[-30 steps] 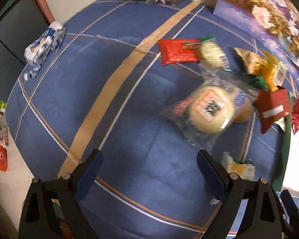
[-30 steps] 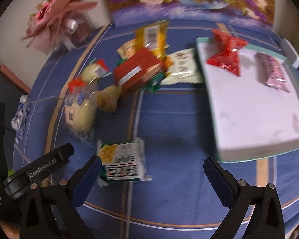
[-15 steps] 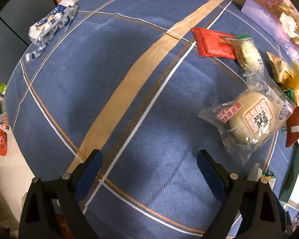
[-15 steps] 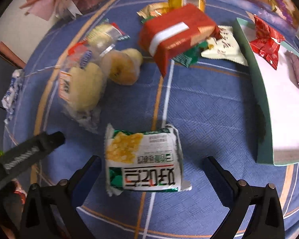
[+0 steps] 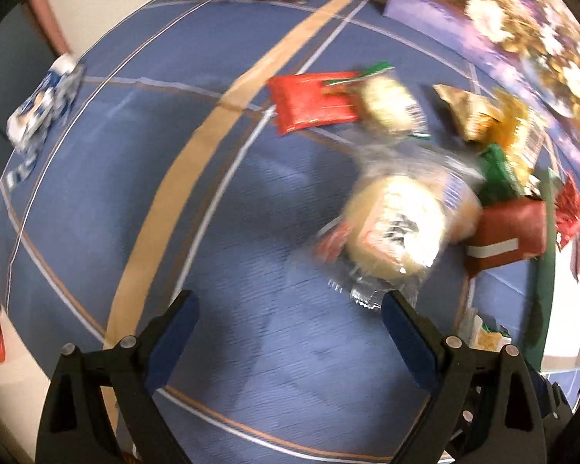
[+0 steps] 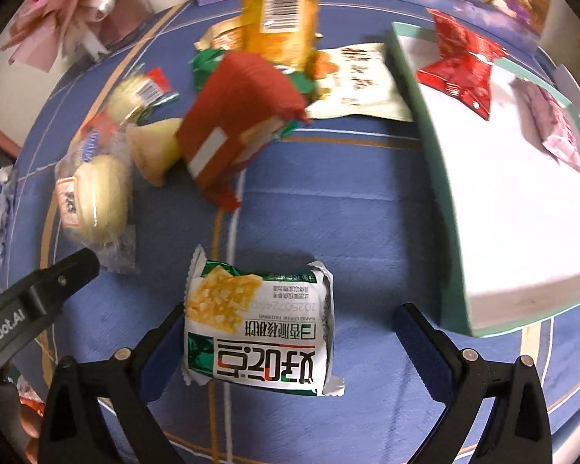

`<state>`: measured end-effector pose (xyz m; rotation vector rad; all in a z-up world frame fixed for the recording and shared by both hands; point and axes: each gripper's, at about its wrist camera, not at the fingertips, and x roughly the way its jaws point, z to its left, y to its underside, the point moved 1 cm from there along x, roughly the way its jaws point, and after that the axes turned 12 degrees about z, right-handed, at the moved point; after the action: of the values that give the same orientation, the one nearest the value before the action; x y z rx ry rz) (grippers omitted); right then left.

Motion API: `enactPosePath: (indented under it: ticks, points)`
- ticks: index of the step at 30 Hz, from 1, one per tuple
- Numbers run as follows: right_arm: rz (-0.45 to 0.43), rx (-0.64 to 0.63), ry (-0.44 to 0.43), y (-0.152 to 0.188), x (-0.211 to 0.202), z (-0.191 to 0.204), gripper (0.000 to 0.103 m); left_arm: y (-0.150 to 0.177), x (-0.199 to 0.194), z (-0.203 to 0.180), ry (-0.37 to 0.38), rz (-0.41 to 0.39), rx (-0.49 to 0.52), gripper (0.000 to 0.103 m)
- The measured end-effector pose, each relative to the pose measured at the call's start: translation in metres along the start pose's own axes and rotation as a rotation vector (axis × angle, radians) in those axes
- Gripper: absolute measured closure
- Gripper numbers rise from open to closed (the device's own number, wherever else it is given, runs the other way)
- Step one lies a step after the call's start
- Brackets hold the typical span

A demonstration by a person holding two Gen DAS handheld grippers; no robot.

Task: Organize snacks
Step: 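Move both tools back over the snack pile, then grasp the clear bun bag with left tool while right tool grasps corn snack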

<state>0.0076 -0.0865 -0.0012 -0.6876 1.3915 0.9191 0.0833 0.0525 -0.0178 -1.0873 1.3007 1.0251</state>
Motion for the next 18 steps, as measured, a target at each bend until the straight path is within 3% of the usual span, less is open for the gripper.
enactPosePath:
  ticks: [7,11,18]
  points:
    - [0.002,0.011,-0.007,-0.006,0.004,-0.001,0.001,-0.012,-0.012,-0.028,0.033,-0.054,0.084,0.008]
    - [0.003,-0.002,-0.006,-0.004,0.000,-0.010,0.002,-0.019,-0.014,-0.039,0.114,-0.063,0.078,0.008]
    - [-0.005,-0.022,0.007,-0.015,-0.001,-0.002,0.005,-0.032,0.004,-0.040,0.053,-0.072,0.062,0.008]
